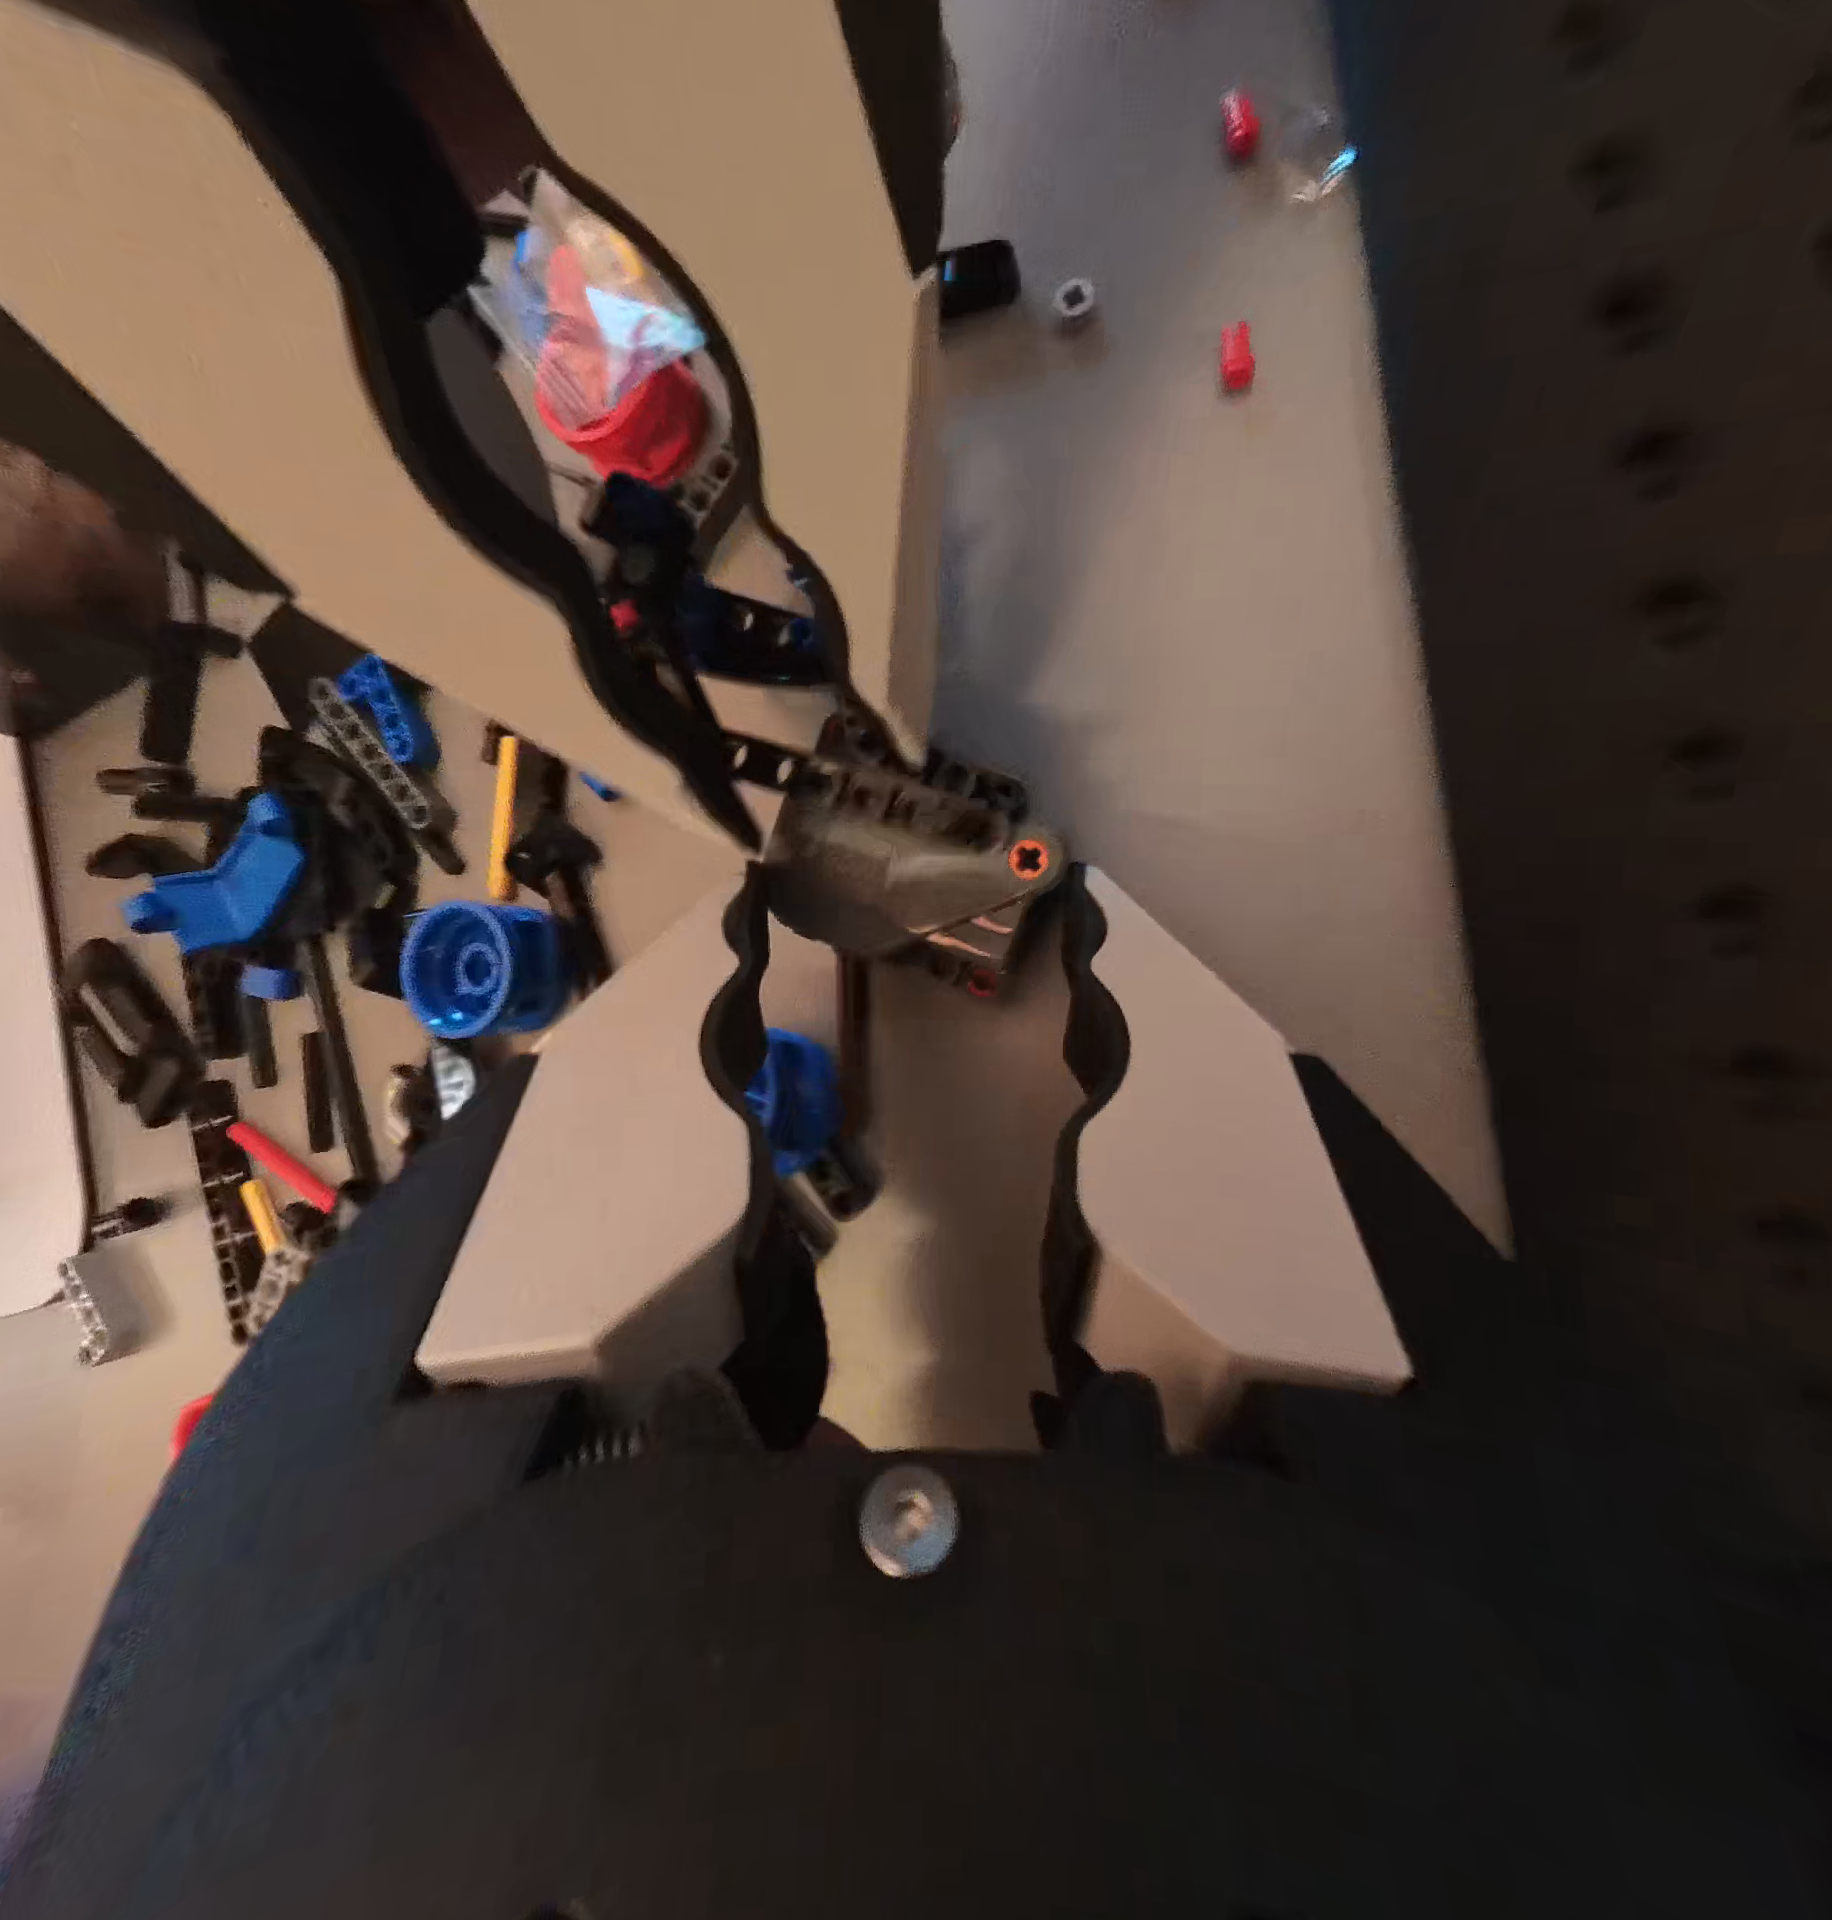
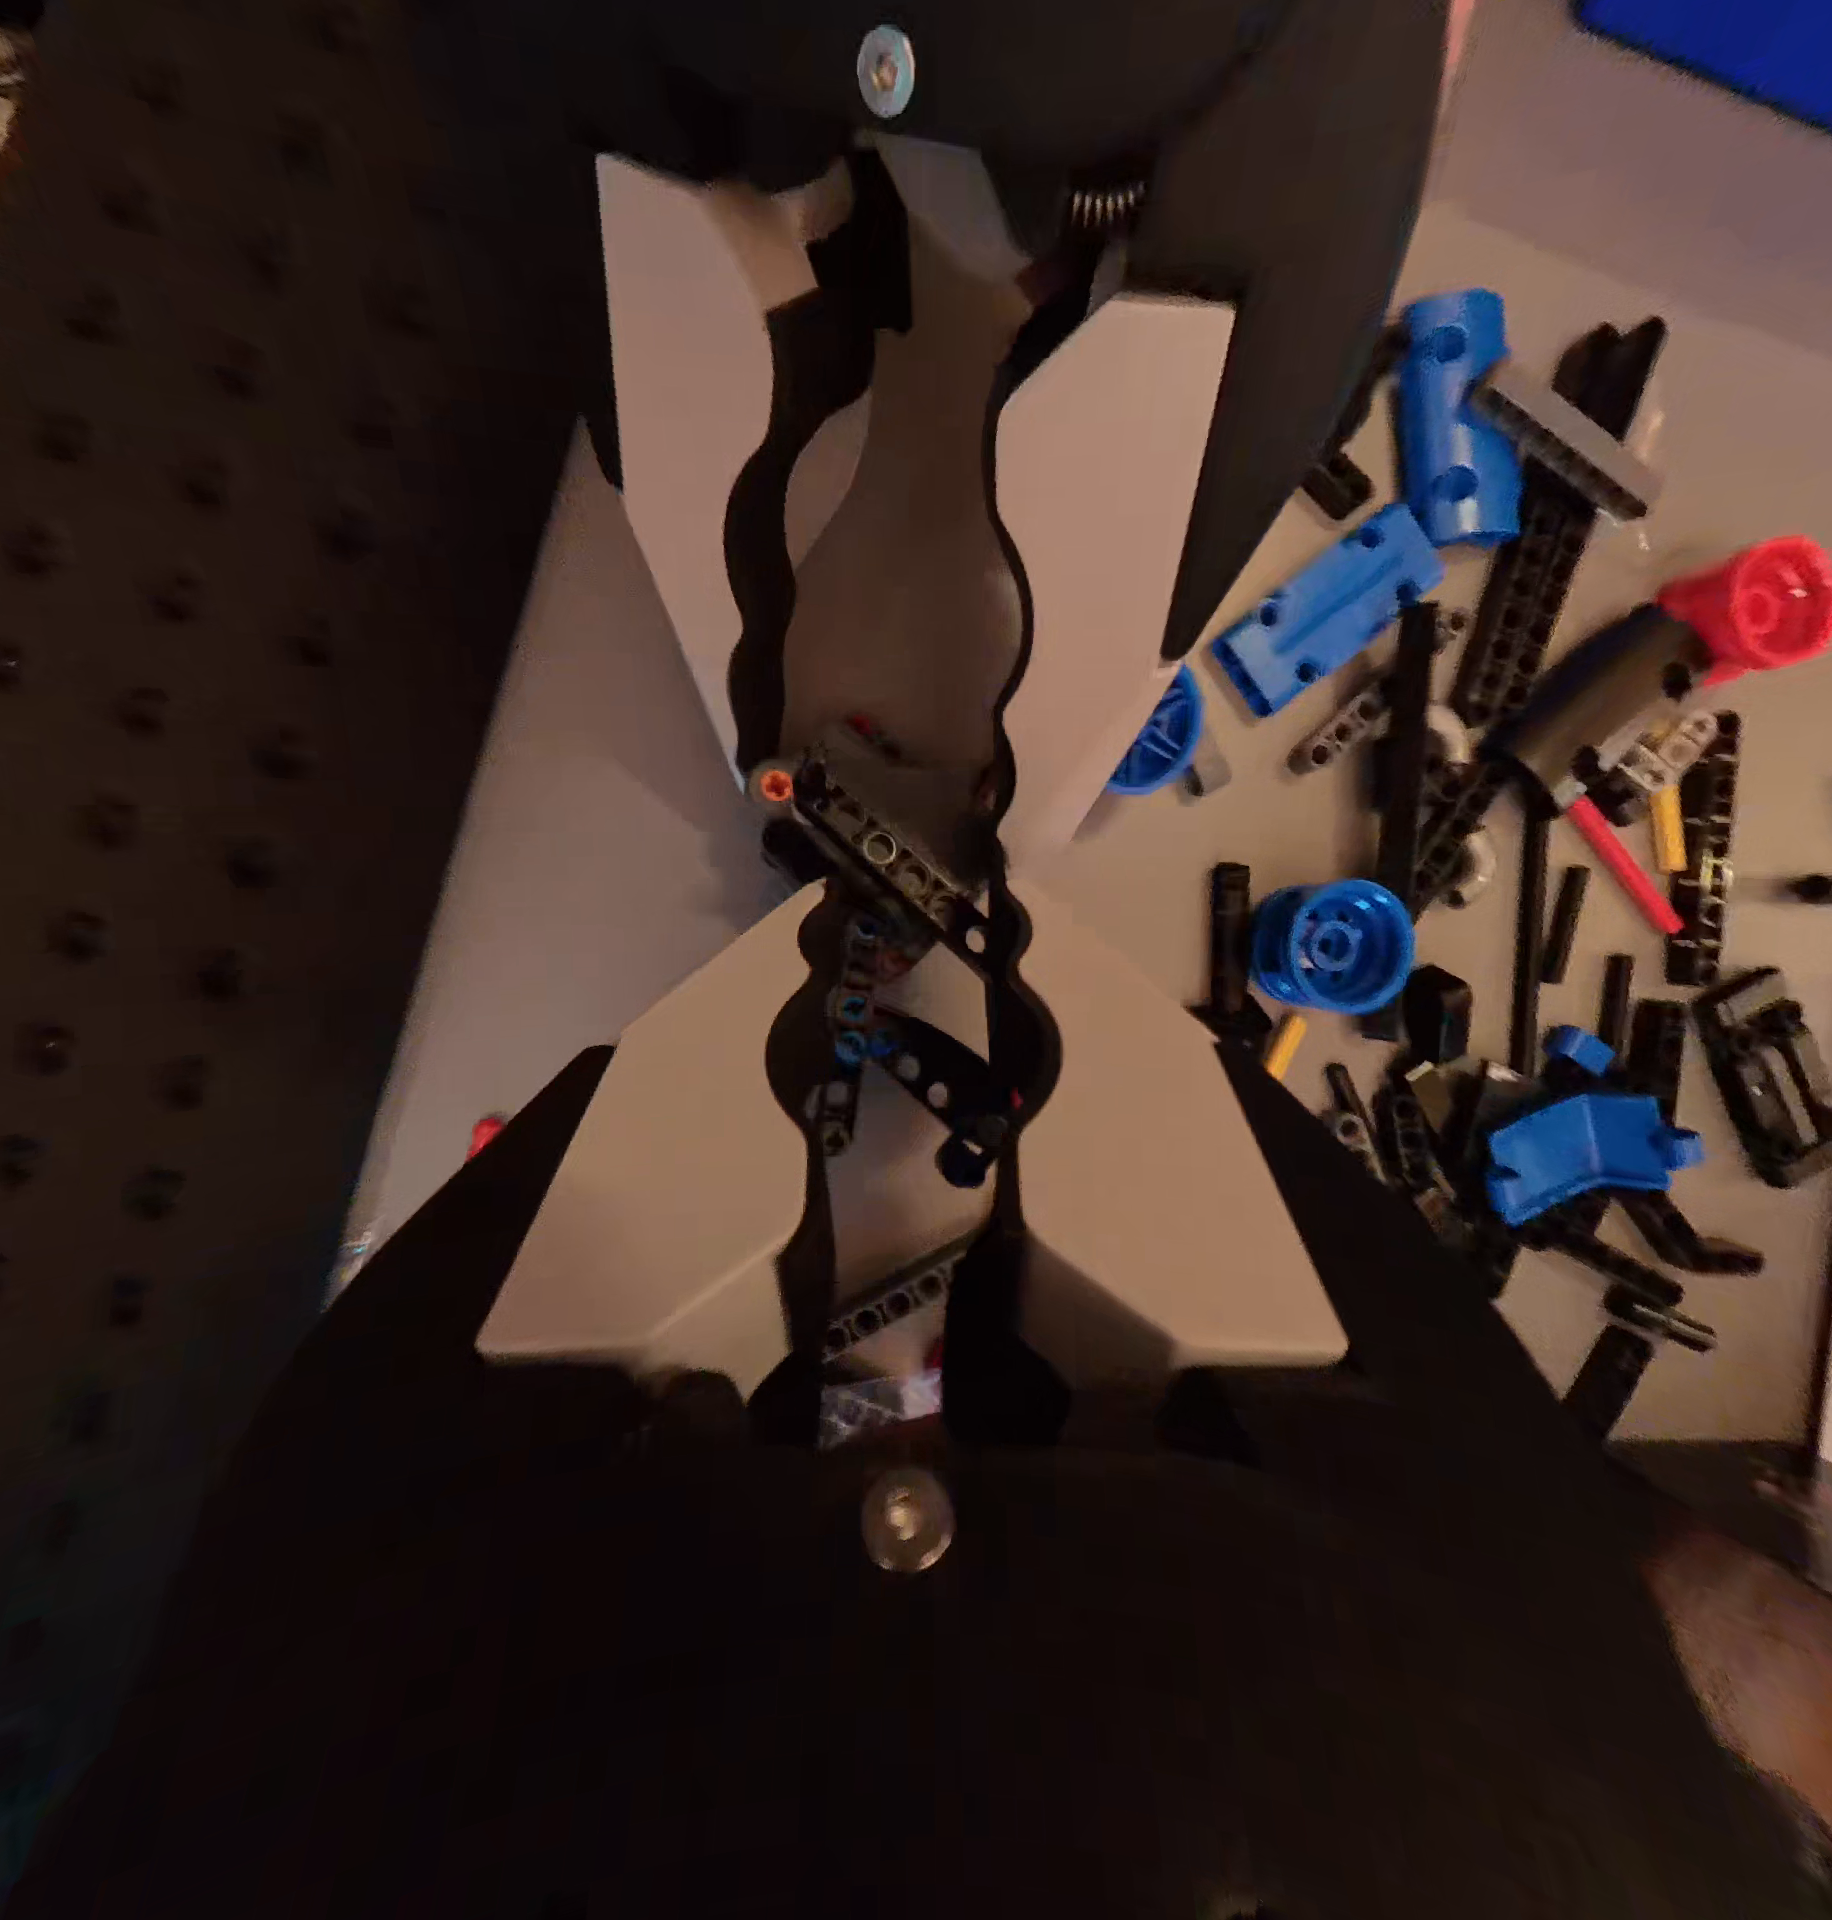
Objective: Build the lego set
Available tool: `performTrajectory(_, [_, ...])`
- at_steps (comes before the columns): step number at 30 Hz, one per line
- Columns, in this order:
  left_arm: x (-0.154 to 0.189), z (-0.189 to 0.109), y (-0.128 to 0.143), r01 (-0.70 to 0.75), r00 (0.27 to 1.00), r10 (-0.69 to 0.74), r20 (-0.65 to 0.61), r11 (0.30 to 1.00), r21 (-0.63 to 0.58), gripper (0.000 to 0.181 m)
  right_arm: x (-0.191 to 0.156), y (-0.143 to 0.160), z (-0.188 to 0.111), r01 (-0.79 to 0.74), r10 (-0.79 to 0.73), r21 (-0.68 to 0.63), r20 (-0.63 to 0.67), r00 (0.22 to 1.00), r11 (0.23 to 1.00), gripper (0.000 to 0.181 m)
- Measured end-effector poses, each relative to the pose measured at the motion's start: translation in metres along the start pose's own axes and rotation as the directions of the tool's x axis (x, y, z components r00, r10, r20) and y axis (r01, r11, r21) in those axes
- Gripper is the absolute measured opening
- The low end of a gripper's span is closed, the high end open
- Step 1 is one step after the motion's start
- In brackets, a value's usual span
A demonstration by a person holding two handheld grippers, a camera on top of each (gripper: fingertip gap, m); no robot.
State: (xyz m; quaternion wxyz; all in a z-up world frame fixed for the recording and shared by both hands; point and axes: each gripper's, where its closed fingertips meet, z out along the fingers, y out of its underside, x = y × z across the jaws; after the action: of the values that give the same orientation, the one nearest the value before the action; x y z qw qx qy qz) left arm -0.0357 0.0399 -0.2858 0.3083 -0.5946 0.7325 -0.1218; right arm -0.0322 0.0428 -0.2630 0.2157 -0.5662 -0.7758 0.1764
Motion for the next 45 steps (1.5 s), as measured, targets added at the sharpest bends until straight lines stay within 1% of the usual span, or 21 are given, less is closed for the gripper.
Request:
performTrajectory(1, [-0.003,0.000,0.001,0.010,1.000,-0.010,-0.003,1.000,0.004,0.054,0.002,0.002,-0.001,-0.019,0.019,-0.005,-0.005,1.000,1.000,0.018])
performTrajectory(3, [-0.011,-0.003,0.009,0.036,0.999,-0.036,0.033,0.999,-0.012,0.058,0.004,0.007,-0.001,-0.055,0.055,-0.013,-0.013,0.998,0.998,0.011])
performTrajectory(6, [-0.008,-0.014,0.003,0.124,0.992,-0.126,0.014,0.990,0.067,0.067,0.009,0.010,-0.004,-0.135,0.136,0.045,-0.020,0.991,0.990,0.010])
performTrajectory(8, [-0.006,-0.017,0.002,0.149,0.988,-0.152,0.026,0.985,0.083,0.071,0.015,0.009,-0.012,-0.195,0.199,0.115,-0.020,0.980,0.974,0.012])
performTrajectory(10, [-0.005,-0.014,-0.001,0.179,0.981,-0.185,0.049,0.978,0.107,0.071,0.016,0.004,-0.025,-0.246,0.248,0.189,0.013,0.969,0.951,0.017])
performTrajectory(11, [-0.009,-0.012,-0.003,0.190,0.977,-0.200,0.076,0.975,0.117,0.069,0.018,0.004,-0.030,-0.255,0.259,0.207,0.009,0.966,0.944,0.018])
performTrajectory(13, [-0.009,-0.006,-0.008,0.215,0.971,-0.227,0.073,0.966,0.144,0.063,0.023,0.004,-0.037,-0.257,0.268,0.224,-0.018,0.963,0.940,0.022])
performTrajectory(14, [-0.011,-0.003,-0.009,0.228,0.967,-0.242,0.080,0.961,0.153,0.060,0.023,0.003,-0.039,-0.249,0.262,0.223,-0.031,0.965,0.943,0.022])
performTrajectory(16, [-0.009,0.004,-0.005,0.222,0.970,-0.232,0.078,0.968,0.117,0.057,0.022,0.003,-0.034,-0.218,0.230,0.188,-0.045,0.972,0.958,0.022])
performTrajectory(18, [-0.015,0.005,-0.004,0.204,0.969,-0.218,0.116,0.971,0.123,0.046,0.020,0.002,-0.023,-0.187,0.195,0.150,-0.039,0.980,0.971,0.021])
performTrajectory(19, [-0.016,0.004,-0.005,0.212,0.968,-0.227,0.110,0.968,0.133,0.038,0.020,0.000,-0.018,-0.177,0.183,0.140,-0.033,0.983,0.974,0.020])
performTrajectory(20, [-0.015,0.003,-0.006,0.221,0.967,-0.236,0.092,0.964,0.149,0.037,0.018,-0.001,-0.013,-0.170,0.173,0.133,-0.016,0.985,0.977,0.018])
performTrajectory(22, [-0.016,0.004,-0.005,0.195,0.973,-0.212,0.093,0.967,0.161,0.037,0.018,-0.008,-0.007,-0.151,0.151,0.142,0.007,0.988,0.978,0.018])
performTrajectory(23, [-0.016,0.004,-0.005,0.192,0.974,-0.209,0.092,0.968,0.162,0.037,0.017,-0.009,-0.006,-0.133,0.132,0.135,0.015,0.991,0.982,0.015])
performTrajectory(24, [-0.016,0.004,-0.005,0.194,0.974,-0.211,0.087,0.967,0.165,0.037,0.013,-0.010,-0.005,-0.122,0.117,0.128,0.041,0.992,0.984,0.007])
performTrajectory(26, [-0.018,0.005,-0.006,0.195,0.974,-0.211,0.080,0.965,0.176,0.037,0.013,-0.009,-0.006,-0.108,0.102,0.114,0.054,0.993,0.988,0.004])
performTrajectory(31, [-0.018,0.007,-0.007,0.191,0.977,-0.205,0.055,0.963,0.189,0.039,0.012,-0.007,-0.007,-0.107,0.099,0.084,0.099,0.990,0.991,0.007])
performTrajectory(34, [-0.014,0.013,-0.005,0.185,0.980,-0.193,0.036,0.969,0.162,0.050,0.009,-0.003,-0.003,-0.097,0.093,0.026,0.134,0.987,0.995,0.012])
performTrajectory(37, [-0.018,0.012,-0.009,0.187,0.978,-0.199,0.059,0.967,0.175,0.040,0.007,-0.003,-0.001,-0.083,0.078,0.022,0.162,0.984,0.996,0.005])
performTrajectory(39, [-0.022,0.013,-0.008,0.194,0.975,-0.210,0.076,0.965,0.178,0.039,0.008,-0.004,0.000,-0.082,0.075,0.035,0.164,0.984,0.996,0.005])
performTrajectory(45, [-0.021,0.015,-0.011,0.202,0.976,-0.215,0.047,0.959,0.198,0.039,0.002,-0.003,-0.002,-0.058,0.046,0.052,0.204,0.978,0.997,0.005])
